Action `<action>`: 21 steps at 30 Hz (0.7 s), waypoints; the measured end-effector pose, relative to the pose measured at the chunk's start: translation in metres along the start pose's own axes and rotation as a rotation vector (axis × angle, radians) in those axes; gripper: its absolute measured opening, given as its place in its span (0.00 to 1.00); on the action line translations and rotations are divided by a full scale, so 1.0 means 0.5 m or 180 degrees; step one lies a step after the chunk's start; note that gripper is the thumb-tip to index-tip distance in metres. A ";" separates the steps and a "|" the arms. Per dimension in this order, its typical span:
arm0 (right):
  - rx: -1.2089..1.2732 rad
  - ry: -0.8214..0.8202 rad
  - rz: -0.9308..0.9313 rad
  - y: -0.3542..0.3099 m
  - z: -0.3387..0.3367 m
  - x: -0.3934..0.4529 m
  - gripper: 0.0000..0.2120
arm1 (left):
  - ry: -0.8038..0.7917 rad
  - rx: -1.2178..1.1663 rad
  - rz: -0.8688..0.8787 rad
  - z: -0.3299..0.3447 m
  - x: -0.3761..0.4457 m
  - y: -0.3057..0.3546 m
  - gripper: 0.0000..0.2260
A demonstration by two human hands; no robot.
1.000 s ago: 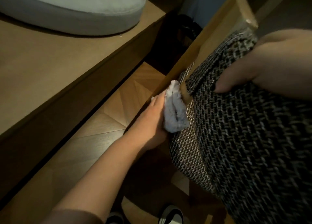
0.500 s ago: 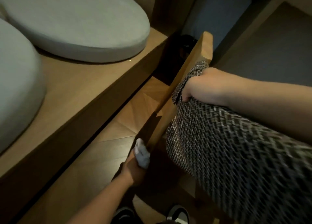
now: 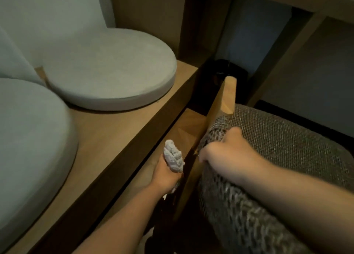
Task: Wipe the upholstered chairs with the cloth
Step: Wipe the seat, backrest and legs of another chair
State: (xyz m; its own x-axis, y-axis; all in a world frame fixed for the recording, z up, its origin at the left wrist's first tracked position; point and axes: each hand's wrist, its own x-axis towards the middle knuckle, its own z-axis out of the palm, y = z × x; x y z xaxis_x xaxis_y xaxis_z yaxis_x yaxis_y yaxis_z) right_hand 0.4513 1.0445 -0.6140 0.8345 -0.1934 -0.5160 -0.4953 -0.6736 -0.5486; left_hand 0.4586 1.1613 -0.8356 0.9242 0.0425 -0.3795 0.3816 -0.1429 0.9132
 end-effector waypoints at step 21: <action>0.1977 0.0006 -0.0090 -0.058 -0.123 0.197 0.41 | -0.0082 0.0094 -0.0864 0.027 0.113 0.334 0.54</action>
State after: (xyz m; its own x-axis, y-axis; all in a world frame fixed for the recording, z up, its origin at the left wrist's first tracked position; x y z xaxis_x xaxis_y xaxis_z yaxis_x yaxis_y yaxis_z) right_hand 0.5625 1.0011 -0.6081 0.8495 -0.1833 -0.4947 -0.5205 -0.1378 -0.8427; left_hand 0.5743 1.1266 -0.7065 0.7872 0.0582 -0.6139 0.6145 -0.1585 0.7729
